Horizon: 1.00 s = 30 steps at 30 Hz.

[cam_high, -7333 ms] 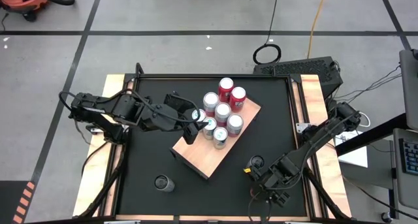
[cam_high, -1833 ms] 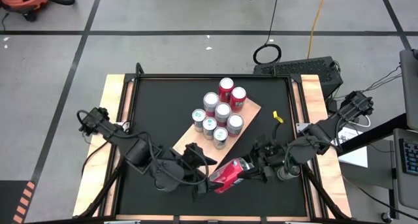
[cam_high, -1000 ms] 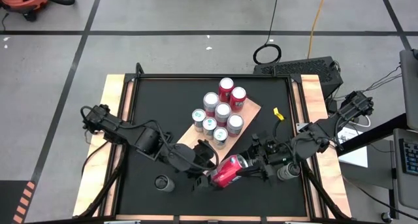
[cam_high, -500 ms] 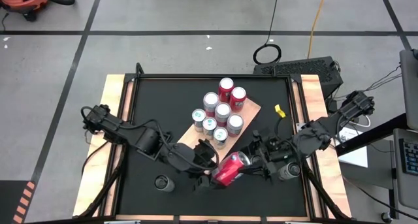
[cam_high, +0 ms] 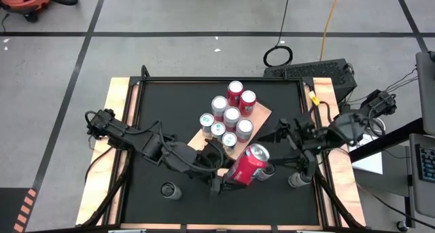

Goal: Place canned beverage on shelf
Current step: Put the red soda can on the shelf aligned with the red soda can

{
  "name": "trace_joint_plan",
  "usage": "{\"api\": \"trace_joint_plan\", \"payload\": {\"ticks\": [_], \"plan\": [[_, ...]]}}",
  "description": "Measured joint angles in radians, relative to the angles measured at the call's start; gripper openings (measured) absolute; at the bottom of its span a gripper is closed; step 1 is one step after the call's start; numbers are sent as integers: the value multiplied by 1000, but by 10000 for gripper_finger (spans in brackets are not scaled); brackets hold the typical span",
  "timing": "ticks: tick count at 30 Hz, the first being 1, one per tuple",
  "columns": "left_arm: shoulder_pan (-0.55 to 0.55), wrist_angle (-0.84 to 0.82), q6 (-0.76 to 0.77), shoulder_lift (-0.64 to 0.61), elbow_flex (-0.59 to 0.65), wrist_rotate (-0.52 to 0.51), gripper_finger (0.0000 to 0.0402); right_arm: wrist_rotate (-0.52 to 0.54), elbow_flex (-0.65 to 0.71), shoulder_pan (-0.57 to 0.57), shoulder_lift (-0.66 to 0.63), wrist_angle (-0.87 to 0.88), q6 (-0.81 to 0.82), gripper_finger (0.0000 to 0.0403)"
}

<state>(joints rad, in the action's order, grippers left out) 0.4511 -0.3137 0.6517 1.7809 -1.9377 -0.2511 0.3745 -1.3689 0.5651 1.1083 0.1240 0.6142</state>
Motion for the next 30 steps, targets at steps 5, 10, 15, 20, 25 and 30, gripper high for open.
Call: {"api": "trace_joint_plan", "payload": {"ticks": [5,10,15,20,25,30], "plan": [[1,79,-109,-1,0,-110,284,45,1,4,3,-126,-127,399],[-1,158,-248,-1,0,-189,284,73,1,23,22,-252,-281,400],[-16,216,-327,-2,-1,-205,284,78,1,22,24,-255,-289,400],[-47,236,-357,8,-2,-213,284,99,-26,22,30,-211,-315,400],[-66,237,-382,30,-2,-190,284,153,-93,21,49,-91,-354,400],[-77,262,-401,46,-2,-168,284,154,-131,16,55,-20,-353,400]]}}
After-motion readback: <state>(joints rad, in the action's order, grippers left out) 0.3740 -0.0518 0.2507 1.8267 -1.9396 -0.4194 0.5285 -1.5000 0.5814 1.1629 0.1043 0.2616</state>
